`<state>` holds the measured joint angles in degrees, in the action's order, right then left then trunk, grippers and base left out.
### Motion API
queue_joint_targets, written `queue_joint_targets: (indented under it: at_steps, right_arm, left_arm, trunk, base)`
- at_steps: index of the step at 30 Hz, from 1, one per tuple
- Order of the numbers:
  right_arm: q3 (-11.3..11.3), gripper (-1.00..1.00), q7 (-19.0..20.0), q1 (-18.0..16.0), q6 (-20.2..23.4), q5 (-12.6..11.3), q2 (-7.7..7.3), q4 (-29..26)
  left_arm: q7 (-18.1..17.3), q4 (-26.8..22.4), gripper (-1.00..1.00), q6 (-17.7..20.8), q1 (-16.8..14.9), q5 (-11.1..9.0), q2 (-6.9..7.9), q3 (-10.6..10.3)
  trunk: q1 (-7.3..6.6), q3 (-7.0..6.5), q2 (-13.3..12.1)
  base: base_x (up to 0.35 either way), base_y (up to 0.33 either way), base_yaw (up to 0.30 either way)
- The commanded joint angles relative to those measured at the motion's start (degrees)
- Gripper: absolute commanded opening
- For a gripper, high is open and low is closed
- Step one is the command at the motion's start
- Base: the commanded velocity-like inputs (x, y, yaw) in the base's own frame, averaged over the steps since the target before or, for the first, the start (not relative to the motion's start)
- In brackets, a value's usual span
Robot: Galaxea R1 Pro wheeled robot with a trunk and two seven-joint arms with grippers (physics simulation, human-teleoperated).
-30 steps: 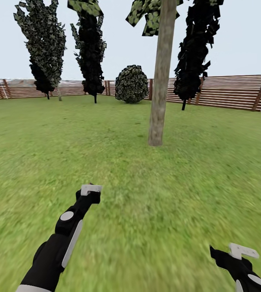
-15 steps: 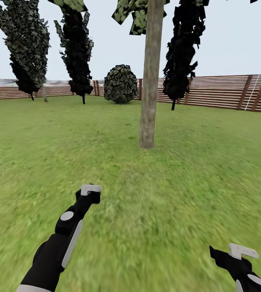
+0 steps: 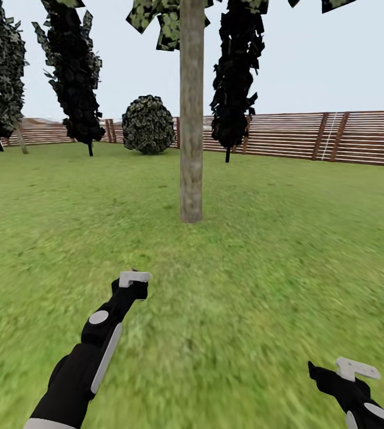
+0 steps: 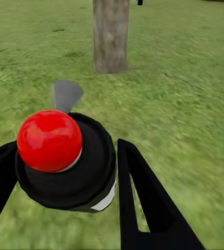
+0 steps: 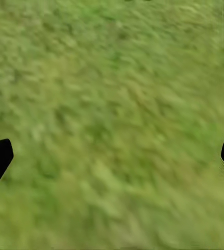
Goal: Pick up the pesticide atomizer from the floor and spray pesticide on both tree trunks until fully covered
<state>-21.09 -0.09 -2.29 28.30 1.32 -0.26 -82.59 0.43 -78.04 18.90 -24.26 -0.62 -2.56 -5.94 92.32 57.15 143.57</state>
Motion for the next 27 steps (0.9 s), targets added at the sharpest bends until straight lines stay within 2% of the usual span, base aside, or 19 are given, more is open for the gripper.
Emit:
queue_joint_targets:
  at_steps: [1, 6, 19, 27]
  right_arm:
    - [0.0, 1.0, 0.0, 0.0, 0.0, 0.0, 0.0, 0.0]
    - [0.0, 1.0, 0.0, 0.0, 0.0, 0.0, 0.0, 0.0]
    - [0.0, 1.0, 0.0, 0.0, 0.0, 0.0, 0.0, 0.0]
    - [0.0, 1.0, 0.0, 0.0, 0.0, 0.0, 0.0, 0.0]
  left_arm:
    - [0.0, 0.0, -1.0, 0.0, 0.0, 0.0, -0.04, 0.0]
    - [0.0, 0.0, -1.0, 0.0, 0.0, 0.0, -0.02, 0.0]
    - [0.0, 0.0, -1.0, 0.0, 0.0, 0.0, -0.03, 0.0]
    - [0.0, 0.0, -1.0, 0.0, 0.0, 0.0, -0.07, 0.0]
  trunk:
    - [0.0, -0.04, 0.0]
    - [0.0, -0.17, 0.0]
    - [0.0, -0.2, 0.0]
    - [0.0, -0.67, 0.0]
  base:
    - [0.336, 0.0, -0.275]
    - [0.336, 0.0, -0.164]
    - [0.336, 0.0, -0.006]
    - [0.336, 0.0, 0.0]
